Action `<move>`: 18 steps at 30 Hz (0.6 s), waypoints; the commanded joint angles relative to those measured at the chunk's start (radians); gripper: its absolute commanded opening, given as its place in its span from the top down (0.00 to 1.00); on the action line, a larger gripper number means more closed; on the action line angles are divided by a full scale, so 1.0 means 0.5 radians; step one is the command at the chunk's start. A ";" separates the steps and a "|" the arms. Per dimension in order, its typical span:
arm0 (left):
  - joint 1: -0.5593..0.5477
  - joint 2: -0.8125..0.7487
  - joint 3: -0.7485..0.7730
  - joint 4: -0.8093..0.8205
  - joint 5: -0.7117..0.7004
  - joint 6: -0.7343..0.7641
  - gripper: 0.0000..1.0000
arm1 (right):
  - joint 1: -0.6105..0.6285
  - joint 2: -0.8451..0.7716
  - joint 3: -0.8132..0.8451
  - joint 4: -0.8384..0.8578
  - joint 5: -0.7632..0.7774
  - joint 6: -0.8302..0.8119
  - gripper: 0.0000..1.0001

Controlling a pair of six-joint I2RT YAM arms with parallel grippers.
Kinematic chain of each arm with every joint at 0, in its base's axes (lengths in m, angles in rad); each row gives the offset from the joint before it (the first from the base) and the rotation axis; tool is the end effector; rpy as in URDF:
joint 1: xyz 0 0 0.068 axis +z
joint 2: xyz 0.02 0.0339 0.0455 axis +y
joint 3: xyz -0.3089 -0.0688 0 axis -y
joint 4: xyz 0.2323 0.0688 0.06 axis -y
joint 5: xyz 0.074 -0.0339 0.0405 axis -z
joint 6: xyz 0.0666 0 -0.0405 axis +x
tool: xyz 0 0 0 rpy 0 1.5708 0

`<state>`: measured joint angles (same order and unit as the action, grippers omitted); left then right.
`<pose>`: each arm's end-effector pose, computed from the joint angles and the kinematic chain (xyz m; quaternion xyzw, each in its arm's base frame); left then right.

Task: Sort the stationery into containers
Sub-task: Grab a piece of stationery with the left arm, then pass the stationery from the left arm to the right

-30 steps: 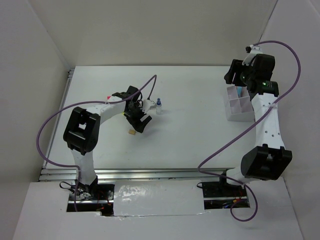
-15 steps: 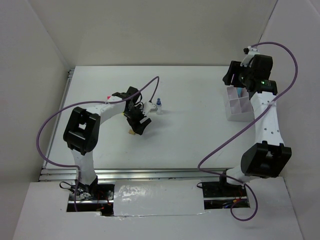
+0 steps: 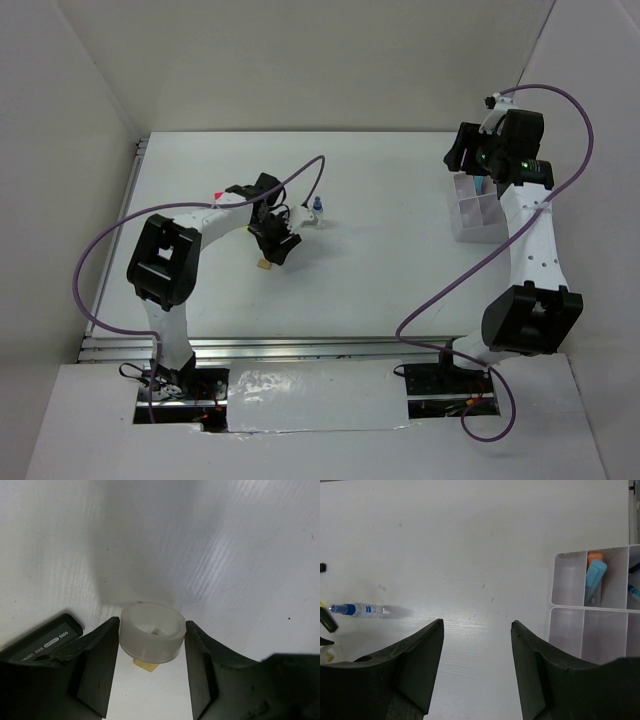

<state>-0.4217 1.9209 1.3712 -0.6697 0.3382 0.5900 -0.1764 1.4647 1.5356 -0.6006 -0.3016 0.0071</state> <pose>0.3582 -0.1849 0.2050 0.4960 0.8348 -0.1506 0.1856 0.3318 -0.0390 0.4274 0.0042 0.8609 0.0883 0.5010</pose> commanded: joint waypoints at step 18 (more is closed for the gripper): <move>0.580 -1.004 -0.952 3.345 1.690 -3.590 0.59 | 0.613 -0.677 -0.206 0.136 -0.753 -0.609 0.48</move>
<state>-0.1207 1.5089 1.0702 0.0593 1.0027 -0.4137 0.0387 1.2282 1.4628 -0.6224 -0.5705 -0.2161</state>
